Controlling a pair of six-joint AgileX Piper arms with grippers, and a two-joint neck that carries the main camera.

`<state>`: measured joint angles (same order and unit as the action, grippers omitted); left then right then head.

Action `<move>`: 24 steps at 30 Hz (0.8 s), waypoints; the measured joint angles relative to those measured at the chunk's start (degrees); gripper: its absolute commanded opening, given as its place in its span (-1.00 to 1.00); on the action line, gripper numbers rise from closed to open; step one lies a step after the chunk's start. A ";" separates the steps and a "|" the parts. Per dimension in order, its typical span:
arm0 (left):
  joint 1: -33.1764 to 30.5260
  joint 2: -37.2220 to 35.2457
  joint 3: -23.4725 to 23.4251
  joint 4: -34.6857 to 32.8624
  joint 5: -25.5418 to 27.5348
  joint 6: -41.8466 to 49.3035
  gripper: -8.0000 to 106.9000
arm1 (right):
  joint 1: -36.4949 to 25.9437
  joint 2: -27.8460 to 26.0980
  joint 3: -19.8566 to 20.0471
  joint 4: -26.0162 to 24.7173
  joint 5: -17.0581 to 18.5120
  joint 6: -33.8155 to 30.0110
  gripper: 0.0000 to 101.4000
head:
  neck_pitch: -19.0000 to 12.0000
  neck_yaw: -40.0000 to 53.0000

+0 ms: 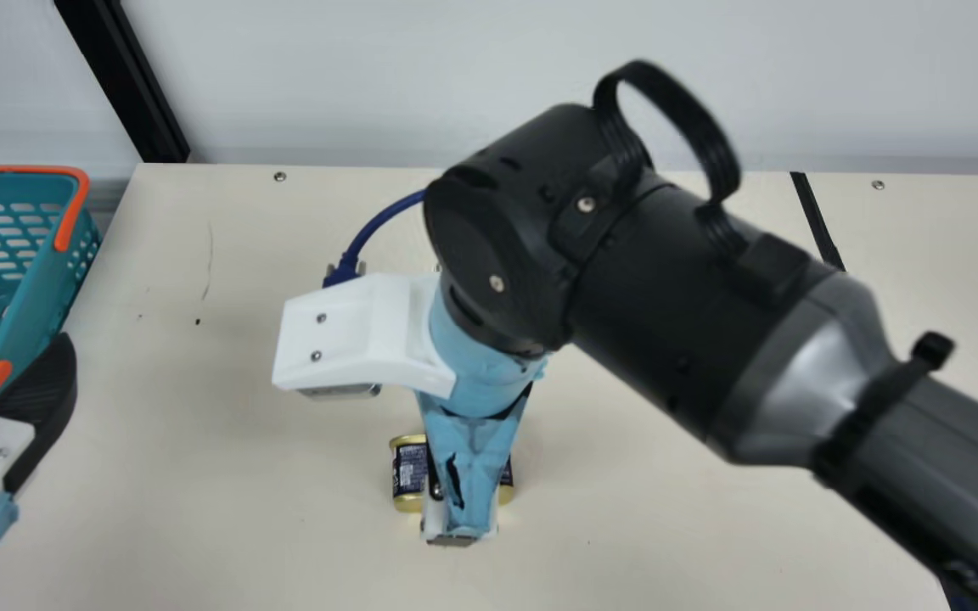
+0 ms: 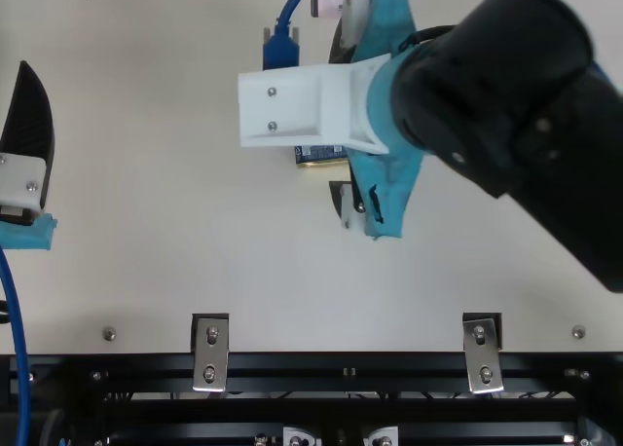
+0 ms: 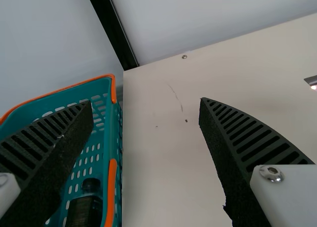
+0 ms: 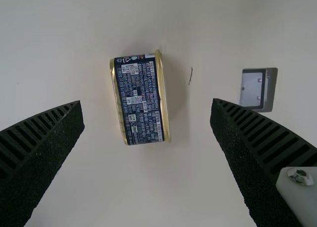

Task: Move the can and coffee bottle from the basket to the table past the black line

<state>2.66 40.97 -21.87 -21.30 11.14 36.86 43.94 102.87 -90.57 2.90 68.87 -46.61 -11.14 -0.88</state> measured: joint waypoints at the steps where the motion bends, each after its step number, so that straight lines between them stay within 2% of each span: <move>1: 0.00 0.00 0.00 0.00 0.00 0.00 0.71 | 0.06 0.18 0.28 0.00 -0.21 -0.05 1.00 | -0.29 0.00; 12: 0.00 0.00 0.00 0.00 0.00 0.00 0.71 | 0.57 2.84 4.18 -1.06 -3.87 -0.17 1.00 | -0.29 0.00; 24: 0.00 0.00 0.00 0.00 0.00 0.00 0.71 | 1.16 6.18 5.34 -2.90 -8.20 -0.12 1.00 | -0.29 0.00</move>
<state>2.66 40.97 -21.87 -21.30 11.14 36.86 45.10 109.06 -85.23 0.00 60.68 -46.73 -11.44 -0.88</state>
